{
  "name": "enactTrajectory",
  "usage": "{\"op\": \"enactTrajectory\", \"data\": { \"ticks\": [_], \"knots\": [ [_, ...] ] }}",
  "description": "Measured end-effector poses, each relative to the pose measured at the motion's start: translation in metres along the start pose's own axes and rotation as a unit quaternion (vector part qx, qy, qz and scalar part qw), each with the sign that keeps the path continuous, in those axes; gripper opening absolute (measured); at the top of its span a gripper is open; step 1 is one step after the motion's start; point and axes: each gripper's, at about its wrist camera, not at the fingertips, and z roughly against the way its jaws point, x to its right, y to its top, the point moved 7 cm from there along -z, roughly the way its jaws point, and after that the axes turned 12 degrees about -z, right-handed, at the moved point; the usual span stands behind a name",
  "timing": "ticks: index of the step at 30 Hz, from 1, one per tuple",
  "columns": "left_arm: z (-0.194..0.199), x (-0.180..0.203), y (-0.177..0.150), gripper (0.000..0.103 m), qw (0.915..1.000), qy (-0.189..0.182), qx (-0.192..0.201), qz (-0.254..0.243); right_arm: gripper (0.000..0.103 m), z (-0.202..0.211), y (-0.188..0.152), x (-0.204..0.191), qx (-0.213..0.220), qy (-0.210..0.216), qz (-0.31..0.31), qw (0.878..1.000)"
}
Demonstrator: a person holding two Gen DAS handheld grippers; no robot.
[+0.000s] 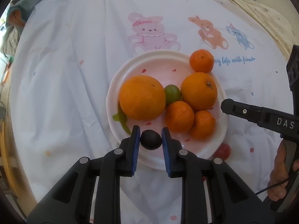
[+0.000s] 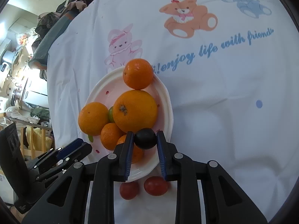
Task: Organize fruits
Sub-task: 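Lower both plums onto the plate and open both tools, then move both open tools toward the red tomatoes beside the plate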
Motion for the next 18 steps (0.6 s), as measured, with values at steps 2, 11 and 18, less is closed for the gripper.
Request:
{"op": "enactTrajectory", "data": {
  "ticks": [2,11,18],
  "knots": [
    [0.001,0.000,0.000,0.029,1.0000,0.002,0.001,-0.003,0.029,0.000,0.000,0.001,-0.001,0.005,-0.005,1.000],
    [0.012,-0.007,0.007,0.082,0.9997,0.005,0.020,0.011,0.062,0.011,0.003,-0.004,0.013,0.012,-0.015,1.000],
    [0.026,-0.001,0.010,0.082,0.9988,0.017,0.046,-0.009,0.062,0.021,0.002,-0.011,0.023,0.013,-0.008,1.000]
  ]
}}
